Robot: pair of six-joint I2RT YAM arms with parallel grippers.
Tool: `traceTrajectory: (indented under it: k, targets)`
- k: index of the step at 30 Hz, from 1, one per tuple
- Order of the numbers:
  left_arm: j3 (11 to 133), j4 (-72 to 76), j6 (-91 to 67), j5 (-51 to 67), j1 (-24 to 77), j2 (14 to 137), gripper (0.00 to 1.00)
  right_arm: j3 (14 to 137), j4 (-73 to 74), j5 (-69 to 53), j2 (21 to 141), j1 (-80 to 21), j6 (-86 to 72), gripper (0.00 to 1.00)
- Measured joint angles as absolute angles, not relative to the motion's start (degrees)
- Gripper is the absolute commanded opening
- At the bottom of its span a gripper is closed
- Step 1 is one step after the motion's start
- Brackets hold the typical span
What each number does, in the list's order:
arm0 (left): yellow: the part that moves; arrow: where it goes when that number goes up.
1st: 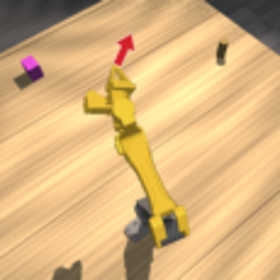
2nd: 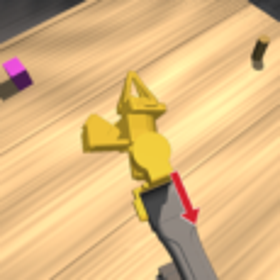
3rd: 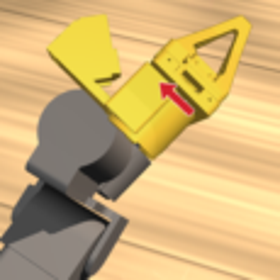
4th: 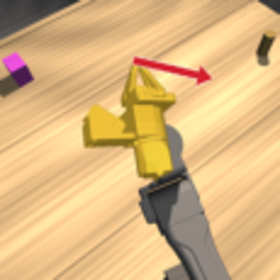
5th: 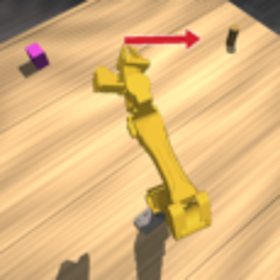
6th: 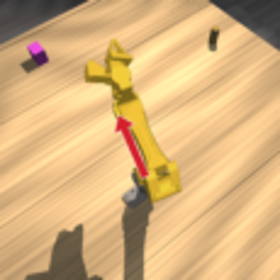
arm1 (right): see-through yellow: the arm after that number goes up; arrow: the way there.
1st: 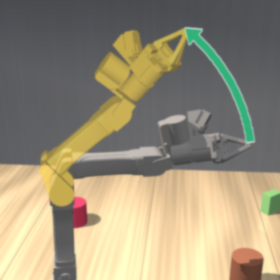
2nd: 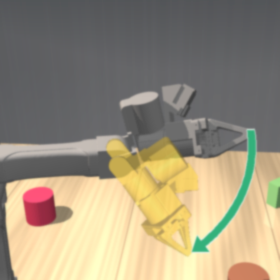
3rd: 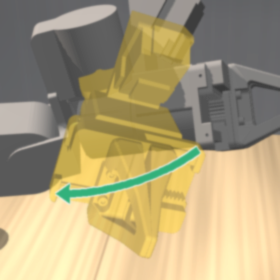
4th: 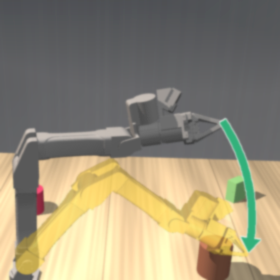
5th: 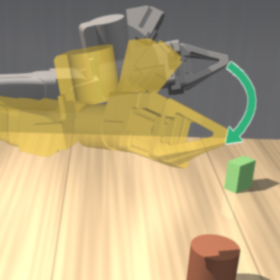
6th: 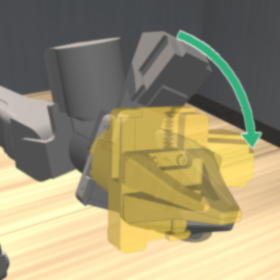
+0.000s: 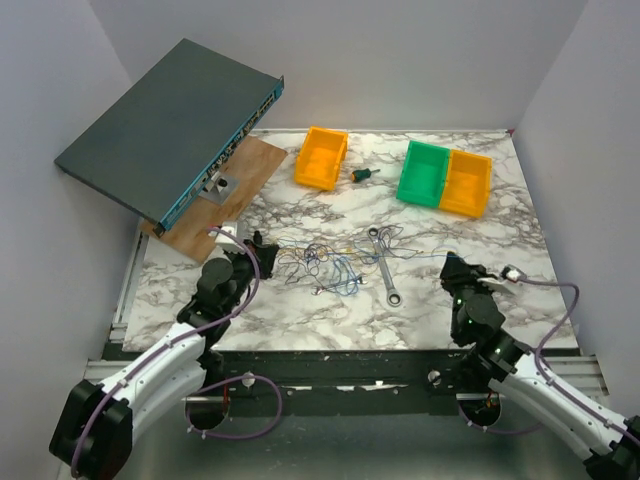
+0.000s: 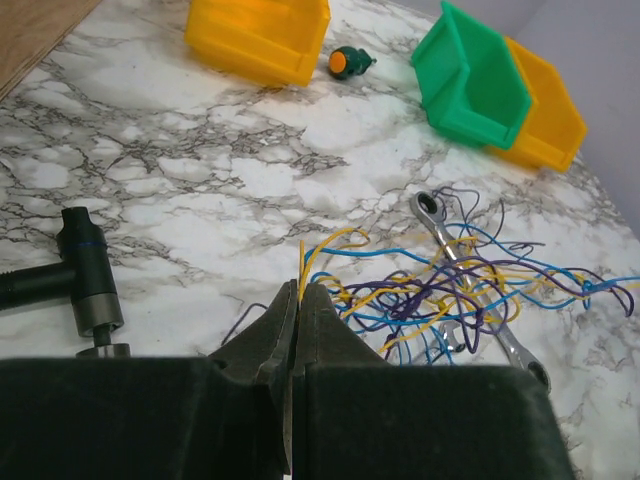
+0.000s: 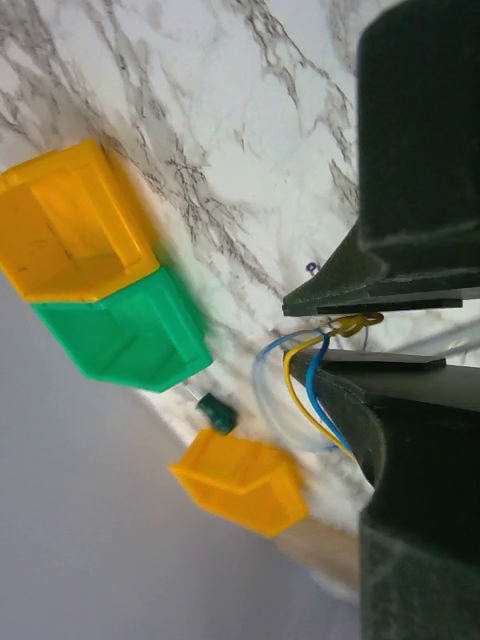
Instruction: Untangle the cables
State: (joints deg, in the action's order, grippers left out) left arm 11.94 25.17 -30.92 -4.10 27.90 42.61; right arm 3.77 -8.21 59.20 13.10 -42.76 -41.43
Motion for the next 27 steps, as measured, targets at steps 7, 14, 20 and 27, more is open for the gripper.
traceTrajectory:
  k: [7,14,20,27]
  targets:
    - [15.0,26.52,-28.64,3.36,27.7,51.96,0.0,4.16,-21.3,35.83,29.95,-42.52,-27.49,0.88]
    - [15.44,30.79,-27.2,13.43,27.88,53.3,0.0,10.2,-33.1,5.34,54.43,-42.52,-20.03,0.89]
    - [15.44,34.28,-26.7,19.77,28.56,53.25,0.0,14.22,-38.15,-10.02,65.8,-42.57,-18.39,0.88]
    - [15.44,37.56,-26.46,24.43,29.71,53.6,0.0,18.15,-39.2,-14.68,72.9,-42.83,-18.39,0.59]
